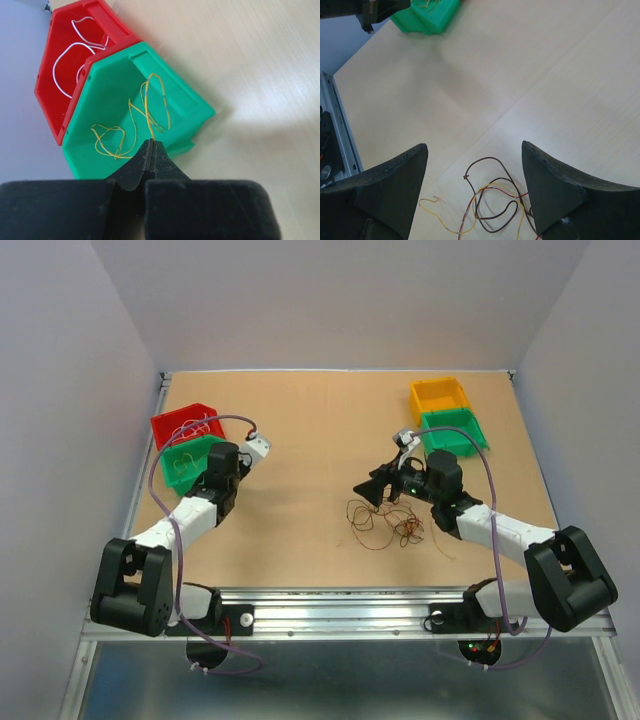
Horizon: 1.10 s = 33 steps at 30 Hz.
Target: Untangle the cables
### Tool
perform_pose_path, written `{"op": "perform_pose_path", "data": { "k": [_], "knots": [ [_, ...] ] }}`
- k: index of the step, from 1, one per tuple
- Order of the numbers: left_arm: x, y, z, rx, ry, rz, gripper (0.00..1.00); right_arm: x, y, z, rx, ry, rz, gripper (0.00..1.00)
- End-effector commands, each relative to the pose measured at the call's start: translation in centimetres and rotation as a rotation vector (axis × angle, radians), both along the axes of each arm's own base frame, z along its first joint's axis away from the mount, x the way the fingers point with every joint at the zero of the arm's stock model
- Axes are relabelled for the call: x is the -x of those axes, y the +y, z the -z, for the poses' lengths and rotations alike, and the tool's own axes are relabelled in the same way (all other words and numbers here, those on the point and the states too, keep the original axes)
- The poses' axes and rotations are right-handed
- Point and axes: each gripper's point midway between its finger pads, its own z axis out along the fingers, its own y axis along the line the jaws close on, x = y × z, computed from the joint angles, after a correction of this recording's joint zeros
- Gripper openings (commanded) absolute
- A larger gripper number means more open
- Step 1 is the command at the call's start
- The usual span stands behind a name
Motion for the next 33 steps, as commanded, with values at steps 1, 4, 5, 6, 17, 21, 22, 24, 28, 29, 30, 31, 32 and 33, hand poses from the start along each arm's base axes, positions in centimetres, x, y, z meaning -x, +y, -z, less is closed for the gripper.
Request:
{"op": "perform_pose_path", "data": {
  "k": [1, 4, 5, 6, 17, 21, 22, 24, 28, 29, 30, 31, 32, 33],
  "knots": [
    [-1.2, -1.3, -3.1, 0.098, -0.048, 0.057, 0.00, -0.4, 0.7, -2.4, -0.043, -0.069, -0.020, 0.80],
    [-1.2, -1.4, -3.4, 0.121, -0.024, 0.070, 0.00, -0.4, 0.7, -2.4, -0.043, -0.071, -0.020, 0.80],
    [-1.2, -1.7, -3.3, 0.133, -0.015, 0.085, 0.00, -0.5, 0.7, -2.4, -0.043, -0.071, -0.020, 0.80],
    [-1.3, -1.8, -3.5, 0.140, -0.004, 0.083, 0.00, -0.4, 0.7, -2.4, -0.042, -0.073, -0.020, 0.80],
    [-2.2, 2.2, -4.5, 0.199, 0.031, -0.021, 0.00, -0.3, 0.6, -2.4, -0.040, -0.078, -0.022, 0.80],
    [-2.4, 3.8, -3.6, 0.208, 0.073, -0.039, 0.00, -0.3, 0.6, -2.5, -0.042, -0.078, -0.022, 0.80],
    [-2.6, 4.7, -3.4, 0.209, 0.081, -0.055, 0.00, -0.2, 0.6, -2.4, -0.043, -0.076, -0.025, 0.80],
    [-2.6, 5.4, -2.8, 0.205, 0.106, -0.063, 0.00, -0.3, 0.6, -2.5, -0.043, -0.079, -0.024, 0.80],
    [-3.4, 6.5, -1.5, 0.182, 0.185, -0.053, 0.00, -0.3, 0.7, -2.5, -0.044, -0.078, -0.025, 0.80],
    [-3.6, 6.7, -0.2, 0.176, 0.230, -0.053, 0.00, -0.3, 0.7, -2.5, -0.043, -0.077, -0.025, 0.80],
    [-3.6, 6.9, 0.4, 0.164, 0.255, -0.052, 0.00, -0.3, 0.7, -2.5, -0.044, -0.075, -0.025, 0.80],
    [-3.8, 7.4, 1.4, 0.139, 0.290, -0.060, 0.00, -0.3, 0.7, -2.4, -0.043, -0.074, -0.023, 0.80],
    [-3.9, 7.6, 1.8, 0.130, 0.305, -0.062, 0.00, -0.3, 0.7, -2.4, -0.044, -0.072, -0.024, 0.80],
    [-4.0, 7.8, 2.2, 0.120, 0.318, -0.063, 0.00, -0.2, 0.7, -2.4, -0.043, -0.075, -0.026, 0.80]
  ]
}}
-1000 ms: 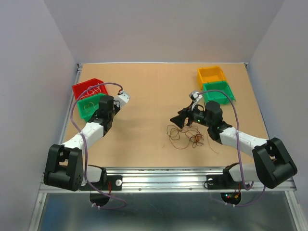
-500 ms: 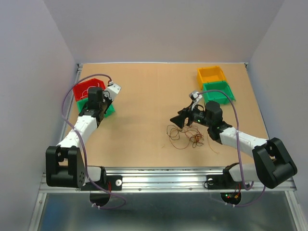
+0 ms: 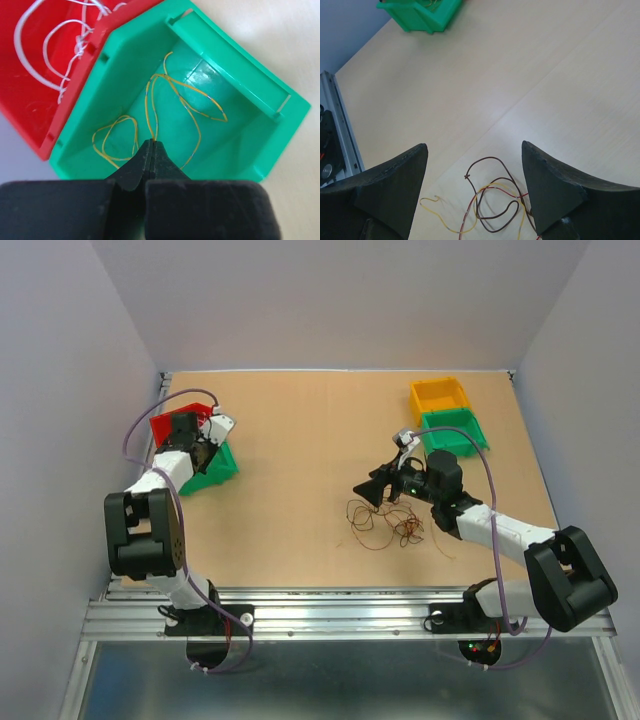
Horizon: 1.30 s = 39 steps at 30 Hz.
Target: Untangle the cables
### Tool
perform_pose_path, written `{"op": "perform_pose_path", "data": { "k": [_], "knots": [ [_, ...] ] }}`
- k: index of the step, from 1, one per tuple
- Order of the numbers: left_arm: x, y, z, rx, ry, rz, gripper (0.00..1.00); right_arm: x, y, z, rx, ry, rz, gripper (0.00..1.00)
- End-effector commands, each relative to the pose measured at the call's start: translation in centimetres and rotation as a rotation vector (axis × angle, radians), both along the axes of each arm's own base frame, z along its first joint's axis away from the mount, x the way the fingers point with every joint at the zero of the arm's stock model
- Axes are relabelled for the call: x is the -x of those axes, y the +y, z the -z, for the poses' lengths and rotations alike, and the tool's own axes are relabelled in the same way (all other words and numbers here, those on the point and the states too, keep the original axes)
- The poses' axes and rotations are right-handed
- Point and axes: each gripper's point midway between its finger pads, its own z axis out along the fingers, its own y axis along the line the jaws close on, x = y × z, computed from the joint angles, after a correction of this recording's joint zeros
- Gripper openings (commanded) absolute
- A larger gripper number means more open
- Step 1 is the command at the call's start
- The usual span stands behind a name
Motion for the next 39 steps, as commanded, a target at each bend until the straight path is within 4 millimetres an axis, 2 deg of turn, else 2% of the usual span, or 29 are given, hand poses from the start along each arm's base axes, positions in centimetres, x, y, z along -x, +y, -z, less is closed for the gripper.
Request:
{"op": "perform_pose_path", "data": {
  "k": [1, 2, 5, 6, 7, 8, 9, 10, 16, 18, 19, 21, 23, 24, 27, 28, 29, 30, 31, 32, 33, 34, 35, 36, 37, 38, 39],
  "knots": [
    [-0.6, 0.6, 0.8, -0.047, 0.062, 0.044, 0.00, -0.3, 0.6, -2.5, -0.043, -0.075, -0.018, 0.80],
    [-0.7, 0.9, 1.4, -0.057, 0.074, 0.035, 0.00, -0.4, 0.6, -2.5, -0.042, -0.077, -0.018, 0.80],
    [-1.5, 1.4, 1.1, -0.066, 0.045, 0.011, 0.04, -0.5, 0.7, -2.3, -0.042, -0.066, -0.014, 0.81],
    [-1.6, 1.6, 0.6, -0.064, 0.028, 0.000, 0.19, -0.6, 0.6, -2.0, -0.038, -0.054, -0.009, 0.81],
    [-1.8, 1.8, -0.8, -0.069, -0.018, -0.004, 0.45, -0.8, 0.7, -2.0, -0.040, -0.049, -0.007, 0.81],
    [-1.9, 1.7, -1.7, -0.065, -0.043, -0.002, 0.51, -0.8, 0.7, -1.9, -0.036, -0.043, -0.005, 0.81],
    [-1.9, 1.6, -2.5, -0.064, -0.065, 0.003, 0.52, -0.9, 0.7, -1.8, -0.034, -0.034, -0.003, 0.81],
    [-1.9, 1.6, -4.3, -0.064, -0.111, 0.004, 0.52, -1.0, 0.7, -1.7, -0.033, -0.028, -0.001, 0.81],
    [-1.3, 1.1, -9.8, -0.046, -0.235, 0.001, 0.58, -1.6, 0.1, -1.1, -0.003, 0.023, 0.061, 0.80],
    [-1.0, 0.6, -11.0, -0.031, -0.272, 0.011, 0.61, -2.0, -0.5, -0.6, 0.022, 0.055, 0.110, 0.80],
    [-0.7, 0.4, -11.3, -0.010, -0.286, 0.004, 0.67, -2.1, -0.8, -0.5, 0.034, 0.063, 0.129, 0.80],
    [-0.3, -0.8, -13.7, 0.037, -0.367, 0.033, 0.73, -2.8, -1.9, 0.2, 0.079, 0.103, 0.212, 0.80],
    [0.6, -2.4, -16.3, 0.122, -0.464, 0.063, 0.94, -3.4, -3.1, 0.7, 0.117, 0.117, 0.299, 0.80],
    [0.6, -3.0, -18.1, 0.161, -0.538, 0.067, 0.99, -3.2, -3.5, 0.9, 0.136, 0.131, 0.322, 0.80],
    [2.3, -4.9, -22.5, 0.248, -0.723, 0.127, 0.99, -3.2, -4.7, 1.2, 0.163, 0.137, 0.383, 0.80],
    [3.4, -6.3, -24.7, 0.302, -0.815, 0.189, 0.99, -3.1, -4.8, 1.0, 0.162, 0.131, 0.387, 0.80],
    [4.0, -7.0, -25.5, 0.330, -0.853, 0.220, 0.99, -3.1, -4.7, 0.9, 0.160, 0.129, 0.381, 0.80],
    [4.5, -7.7, -27.3, 0.353, -0.934, 0.263, 0.99, -3.1, -4.5, 1.1, 0.163, 0.133, 0.370, 0.79],
    [5.2, -8.6, -28.2, 0.446, -0.968, 0.268, 0.99, -3.1, -4.4, 1.4, 0.169, 0.139, 0.363, 0.78],
    [6.1, -9.4, -27.6, 0.503, -0.973, 0.294, 0.99, -3.1, -4.2, 1.5, 0.178, 0.135, 0.348, 0.77],
    [6.6, -10.1, -28.7, 0.548, -1.017, 0.327, 0.99, -3.1, -3.9, 1.7, 0.179, 0.140, 0.331, 0.75],
    [7.1, -11.1, -28.6, 0.640, -0.995, 0.340, 0.99, -3.2, -3.7, 2.6, 0.197, 0.159, 0.316, 0.74],
    [7.4, -12.4, -28.5, 0.703, -0.956, 0.397, 0.99, -3.3, -3.3, 2.7, 0.204, 0.156, 0.301, 0.73],
    [7.4, -13.4, -28.8, 0.787, -0.919, 0.411, 0.99, -3.3, -2.9, 2.8, 0.204, 0.159, 0.277, 0.70],
    [7.6, -14.3, -30.0, 0.838, -0.902, 0.437, 0.99, -3.4, -2.5, 2.9, 0.207, 0.160, 0.263, 0.70],
    [7.0, -16.3, -29.5, 0.886, -0.843, 0.466, 0.99, -3.4, -2.2, 3.9, 0.225, 0.177, 0.244, 0.69],
    [6.8, -17.6, -29.2, 0.884, -0.815, 0.488, 0.99, -3.7, -1.8, 3.8, 0.224, 0.172, 0.236, 0.67]
  ]
}}
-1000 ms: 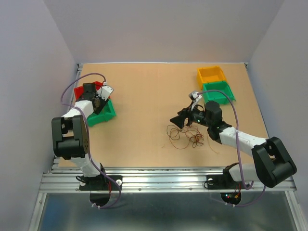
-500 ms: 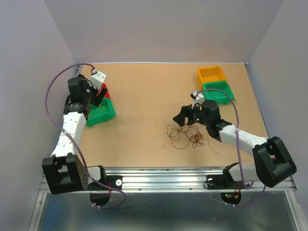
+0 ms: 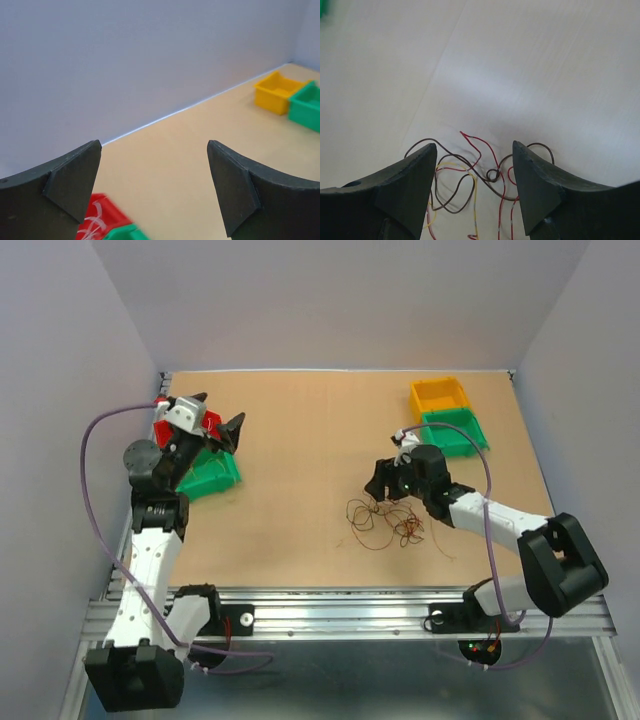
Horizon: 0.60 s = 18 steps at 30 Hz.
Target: Untangle the cables
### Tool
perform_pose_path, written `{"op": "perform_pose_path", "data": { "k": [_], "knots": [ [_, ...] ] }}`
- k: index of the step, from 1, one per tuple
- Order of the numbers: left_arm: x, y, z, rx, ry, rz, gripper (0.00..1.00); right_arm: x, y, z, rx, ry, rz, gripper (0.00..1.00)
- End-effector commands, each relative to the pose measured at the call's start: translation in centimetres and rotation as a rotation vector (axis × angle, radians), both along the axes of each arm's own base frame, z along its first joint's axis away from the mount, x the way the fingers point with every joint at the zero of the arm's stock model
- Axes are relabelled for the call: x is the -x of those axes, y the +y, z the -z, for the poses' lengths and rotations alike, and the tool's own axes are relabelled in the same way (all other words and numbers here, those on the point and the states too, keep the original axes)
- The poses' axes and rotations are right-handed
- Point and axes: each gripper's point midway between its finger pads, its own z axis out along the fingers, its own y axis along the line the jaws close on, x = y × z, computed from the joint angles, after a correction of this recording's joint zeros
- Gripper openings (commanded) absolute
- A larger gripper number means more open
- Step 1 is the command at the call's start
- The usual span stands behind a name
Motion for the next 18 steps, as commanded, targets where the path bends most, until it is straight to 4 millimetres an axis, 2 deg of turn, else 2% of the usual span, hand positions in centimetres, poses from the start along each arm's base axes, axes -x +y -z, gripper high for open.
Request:
{"op": "perform_pose_path", "data": {
  "k": [1, 2, 3, 4, 5, 6, 7, 8, 9, 10, 12, 13, 14, 16, 17, 18],
  "knots": [
    [0.4, -6.7, -3.0, 0.105, 0.009, 0.242, 0.99, -1.4, 2.2, -1.5, -0.006, -0.043, -0.072, 0.67],
    [-1.0, -6.8, -2.9, 0.116, 0.012, 0.147, 0.99, -1.6, 2.3, -1.2, 0.000, -0.041, -0.078, 0.66],
    [-0.3, -9.9, -2.9, 0.092, 0.003, 0.186, 0.99, -2.0, 2.7, -0.8, 0.004, -0.035, -0.082, 0.65],
    [-0.2, -11.2, -2.8, 0.107, 0.012, 0.182, 0.99, -2.2, 3.0, -0.6, 0.006, -0.033, -0.089, 0.64],
    [-1.3, -11.5, -2.9, 0.122, 0.025, 0.122, 0.99, -2.4, 3.2, -0.5, 0.004, -0.034, -0.092, 0.61],
    [-0.9, -13.4, -2.6, 0.125, 0.046, 0.159, 0.99, -2.6, 3.5, 0.3, 0.008, -0.019, -0.099, 0.57],
    [-1.7, -14.3, -2.0, 0.117, 0.071, 0.159, 0.99, -3.1, 3.9, 0.0, 0.001, -0.025, -0.102, 0.55],
    [-2.2, -14.7, -1.7, 0.117, 0.083, 0.142, 0.99, -3.3, 4.1, 0.2, 0.004, -0.019, -0.100, 0.46],
    [-2.5, -15.1, -1.2, 0.113, 0.096, 0.138, 0.99, -3.3, 4.3, 1.0, 0.012, -0.001, -0.104, 0.43],
    [-3.4, -15.2, 0.2, 0.100, 0.119, 0.111, 0.99, -3.4, 4.6, 0.9, 0.010, -0.003, -0.110, 0.39],
    [-3.7, -14.9, 1.5, 0.069, 0.121, 0.091, 0.99, -3.4, 5.1, 1.0, 0.010, 0.000, -0.122, 0.31],
    [-3.7, -14.9, 1.6, 0.065, 0.098, 0.091, 0.99, -3.3, 5.3, 0.9, 0.009, -0.005, -0.131, 0.20],
    [-3.5, -14.5, 2.8, 0.044, 0.084, 0.080, 0.99, -3.0, 5.4, 0.8, 0.004, -0.004, -0.140, 0.03],
    [-3.1, -14.4, 4.0, 0.045, 0.085, 0.084, 0.99, -2.7, 5.8, 0.0, -0.010, -0.018, -0.157, 0.01],
    [-2.5, -14.7, 5.9, 0.036, 0.111, 0.116, 0.99, -2.5, 6.0, -1.0, -0.027, -0.037, -0.165, 0.00],
    [-2.1, -15.2, 6.9, 0.028, 0.119, 0.152, 0.99, -2.1, 6.3, -2.8, -0.063, -0.076, -0.182, 0.01]
  ]
}}
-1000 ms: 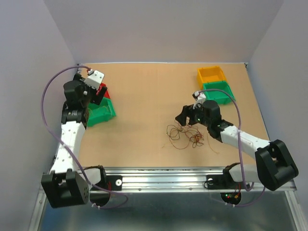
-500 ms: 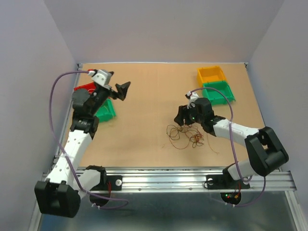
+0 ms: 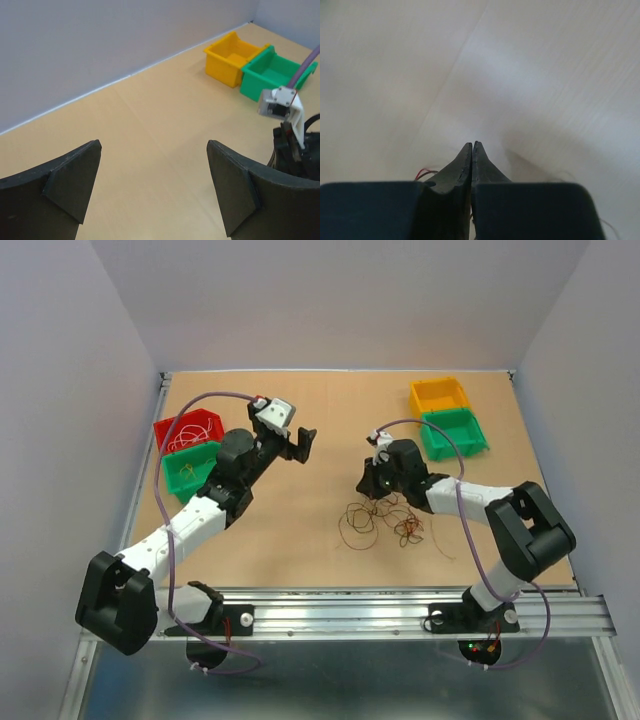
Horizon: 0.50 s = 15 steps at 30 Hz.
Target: Untangle the cables
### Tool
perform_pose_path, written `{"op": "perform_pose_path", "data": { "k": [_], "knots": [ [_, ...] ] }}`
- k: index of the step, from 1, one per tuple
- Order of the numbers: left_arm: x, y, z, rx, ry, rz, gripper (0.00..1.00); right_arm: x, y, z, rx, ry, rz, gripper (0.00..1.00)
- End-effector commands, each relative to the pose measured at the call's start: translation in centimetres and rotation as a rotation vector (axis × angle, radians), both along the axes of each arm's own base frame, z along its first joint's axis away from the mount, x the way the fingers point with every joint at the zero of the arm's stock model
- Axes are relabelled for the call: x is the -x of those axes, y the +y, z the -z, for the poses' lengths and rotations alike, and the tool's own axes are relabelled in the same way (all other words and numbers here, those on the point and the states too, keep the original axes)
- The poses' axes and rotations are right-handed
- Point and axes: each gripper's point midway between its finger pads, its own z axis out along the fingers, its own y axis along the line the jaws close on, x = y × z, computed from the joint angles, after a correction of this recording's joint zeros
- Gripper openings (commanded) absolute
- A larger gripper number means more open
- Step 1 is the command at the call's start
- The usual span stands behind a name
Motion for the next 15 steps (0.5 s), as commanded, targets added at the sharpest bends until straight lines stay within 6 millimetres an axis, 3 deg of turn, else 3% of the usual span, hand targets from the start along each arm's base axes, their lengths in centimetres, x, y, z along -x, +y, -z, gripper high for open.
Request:
{"op": "perform_pose_path", "data": {
  "k": [1, 2, 3, 4, 5, 7, 11, 12, 13, 15],
  "knots": [
    [1.0, 0.2, 0.4, 0.013, -0.082, 0.022, 0.99, -0.5, 2.5, -6.5, -0.131, -0.160, -0.074, 0.00],
    [1.0, 0.0, 0.8, 0.009, -0.080, 0.029, 0.99, -0.2, 2.7, -7.5, -0.167, -0.175, -0.082, 0.01],
    [0.9, 0.1, 1.0, 0.003, -0.084, 0.024, 0.99, 0.6, 2.9, -10.0, -0.226, -0.234, -0.114, 0.00],
    [0.8, 0.3, 1.0, 0.006, -0.091, 0.012, 0.99, 1.0, 2.9, -11.2, -0.250, -0.259, -0.123, 0.01],
    [0.6, 0.4, 1.1, 0.002, -0.091, -0.004, 0.99, 1.5, 2.8, -14.0, -0.294, -0.314, -0.130, 0.01],
    [0.6, 0.4, 1.3, -0.009, -0.097, 0.001, 0.99, 2.2, 2.7, -17.0, -0.334, -0.375, -0.146, 0.00],
    [2.6, -1.4, 1.7, -0.011, -0.109, 0.146, 0.99, 3.7, 2.4, -23.6, -0.406, -0.503, -0.189, 0.01],
    [3.0, -1.5, 1.6, -0.009, -0.117, 0.163, 0.99, 4.1, 2.4, -24.8, -0.422, -0.522, -0.204, 0.01],
    [3.5, -1.5, 1.2, 0.002, -0.139, 0.173, 0.99, 4.5, 2.6, -27.3, -0.447, -0.561, -0.235, 0.00],
    [3.7, -1.1, 0.8, 0.012, -0.160, 0.164, 0.99, 4.9, 2.8, -29.4, -0.471, -0.589, -0.256, 0.01]
  ]
}}
